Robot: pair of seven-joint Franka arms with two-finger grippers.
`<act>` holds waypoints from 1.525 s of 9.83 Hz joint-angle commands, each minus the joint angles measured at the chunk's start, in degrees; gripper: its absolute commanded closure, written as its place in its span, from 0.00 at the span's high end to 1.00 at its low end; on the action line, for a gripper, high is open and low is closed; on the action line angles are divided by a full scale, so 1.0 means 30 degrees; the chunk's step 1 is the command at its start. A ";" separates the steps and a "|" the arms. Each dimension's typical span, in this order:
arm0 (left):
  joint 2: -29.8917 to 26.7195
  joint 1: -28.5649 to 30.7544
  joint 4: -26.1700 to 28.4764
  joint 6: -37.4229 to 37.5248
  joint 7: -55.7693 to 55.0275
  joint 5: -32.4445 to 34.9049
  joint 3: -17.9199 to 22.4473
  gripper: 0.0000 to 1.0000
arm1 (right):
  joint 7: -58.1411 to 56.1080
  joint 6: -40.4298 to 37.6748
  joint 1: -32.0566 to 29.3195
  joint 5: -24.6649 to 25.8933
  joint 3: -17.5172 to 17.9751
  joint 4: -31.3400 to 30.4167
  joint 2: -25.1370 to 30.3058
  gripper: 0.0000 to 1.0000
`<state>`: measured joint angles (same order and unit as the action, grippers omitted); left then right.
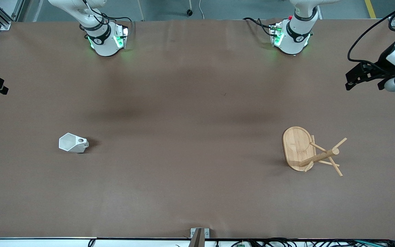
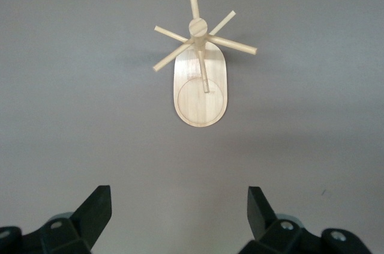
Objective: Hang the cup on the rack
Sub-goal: 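Move the right gripper down toward the white faceted cup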
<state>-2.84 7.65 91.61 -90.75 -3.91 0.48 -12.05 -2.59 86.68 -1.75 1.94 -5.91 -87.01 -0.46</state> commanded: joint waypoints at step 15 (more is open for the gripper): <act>0.1293 -0.0149 -0.1205 0.1218 -0.0307 0.0133 -0.0230 1.00 | 0.0072 0.3468 -0.0235 -0.0121 0.0095 -0.2745 0.0067 1.00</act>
<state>-1.39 7.38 89.55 -88.23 -4.18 0.48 -12.38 -2.59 93.78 -1.78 1.94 -5.92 -91.73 -0.84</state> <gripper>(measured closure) 0.000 0.000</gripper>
